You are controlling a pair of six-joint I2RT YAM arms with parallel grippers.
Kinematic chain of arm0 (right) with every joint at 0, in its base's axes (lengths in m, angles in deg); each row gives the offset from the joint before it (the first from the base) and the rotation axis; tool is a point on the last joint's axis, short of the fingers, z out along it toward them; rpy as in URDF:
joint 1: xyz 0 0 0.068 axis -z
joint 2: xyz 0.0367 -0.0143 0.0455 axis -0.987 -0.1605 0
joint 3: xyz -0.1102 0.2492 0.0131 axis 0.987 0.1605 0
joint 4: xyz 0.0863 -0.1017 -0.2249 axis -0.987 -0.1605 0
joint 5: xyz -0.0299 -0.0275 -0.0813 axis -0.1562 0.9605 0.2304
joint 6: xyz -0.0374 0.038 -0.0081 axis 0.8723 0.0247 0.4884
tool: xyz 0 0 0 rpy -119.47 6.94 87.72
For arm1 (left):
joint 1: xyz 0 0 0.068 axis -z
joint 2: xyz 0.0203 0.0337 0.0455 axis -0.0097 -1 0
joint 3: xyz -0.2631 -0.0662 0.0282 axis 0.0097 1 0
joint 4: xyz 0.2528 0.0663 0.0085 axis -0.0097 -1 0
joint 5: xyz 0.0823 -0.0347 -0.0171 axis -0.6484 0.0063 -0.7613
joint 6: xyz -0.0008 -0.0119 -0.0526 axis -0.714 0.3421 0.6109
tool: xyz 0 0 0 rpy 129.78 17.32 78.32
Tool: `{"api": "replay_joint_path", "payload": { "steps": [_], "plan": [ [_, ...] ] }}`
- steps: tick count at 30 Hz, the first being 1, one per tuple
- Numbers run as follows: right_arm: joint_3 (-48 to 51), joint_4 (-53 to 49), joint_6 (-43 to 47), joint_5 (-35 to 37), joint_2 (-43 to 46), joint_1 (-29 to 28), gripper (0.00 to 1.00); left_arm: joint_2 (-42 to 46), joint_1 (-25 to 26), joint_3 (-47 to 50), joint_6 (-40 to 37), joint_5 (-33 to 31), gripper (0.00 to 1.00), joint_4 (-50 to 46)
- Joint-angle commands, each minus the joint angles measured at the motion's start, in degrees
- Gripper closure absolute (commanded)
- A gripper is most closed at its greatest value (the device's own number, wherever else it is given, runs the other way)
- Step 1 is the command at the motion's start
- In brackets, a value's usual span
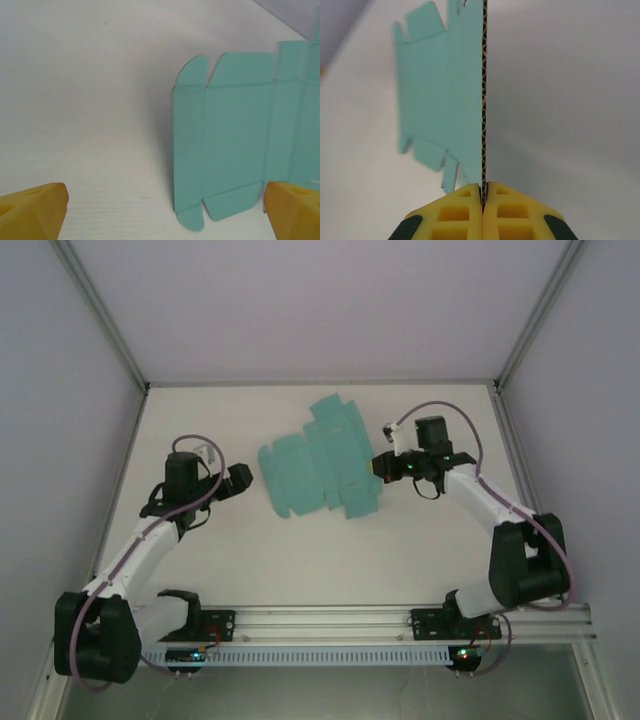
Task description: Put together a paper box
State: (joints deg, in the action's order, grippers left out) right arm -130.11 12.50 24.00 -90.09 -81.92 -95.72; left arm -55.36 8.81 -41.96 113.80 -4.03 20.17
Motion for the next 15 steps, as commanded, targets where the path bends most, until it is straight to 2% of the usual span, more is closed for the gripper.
{"api": "replay_joint_path", "payload": {
  "steps": [1,4,7,11,15],
  "plan": [
    [-3.19,-2.61,12.56,17.87,-3.37,-4.3,1.0,-0.96,-0.01,-1.73,-0.95,9.34,0.01,5.21],
    [-1.87,2.98,17.74,24.21,-5.36,-8.22,1.0,-4.25,0.9,-2.83,1.83,16.61,0.0,12.02],
    [-0.08,9.34,20.27,27.02,-5.93,-11.05,1.0,-8.98,3.53,-6.09,3.18,20.16,0.0,15.11],
    [4.22,18.73,28.04,30.47,-5.67,-14.29,1.0,-15.77,6.22,-12.76,2.56,20.91,0.0,13.58],
    [8.08,26.68,40.61,38.67,-6.66,-18.85,1.0,-20.51,6.78,-20.07,0.72,20.91,0.0,8.76]
  ]
}}
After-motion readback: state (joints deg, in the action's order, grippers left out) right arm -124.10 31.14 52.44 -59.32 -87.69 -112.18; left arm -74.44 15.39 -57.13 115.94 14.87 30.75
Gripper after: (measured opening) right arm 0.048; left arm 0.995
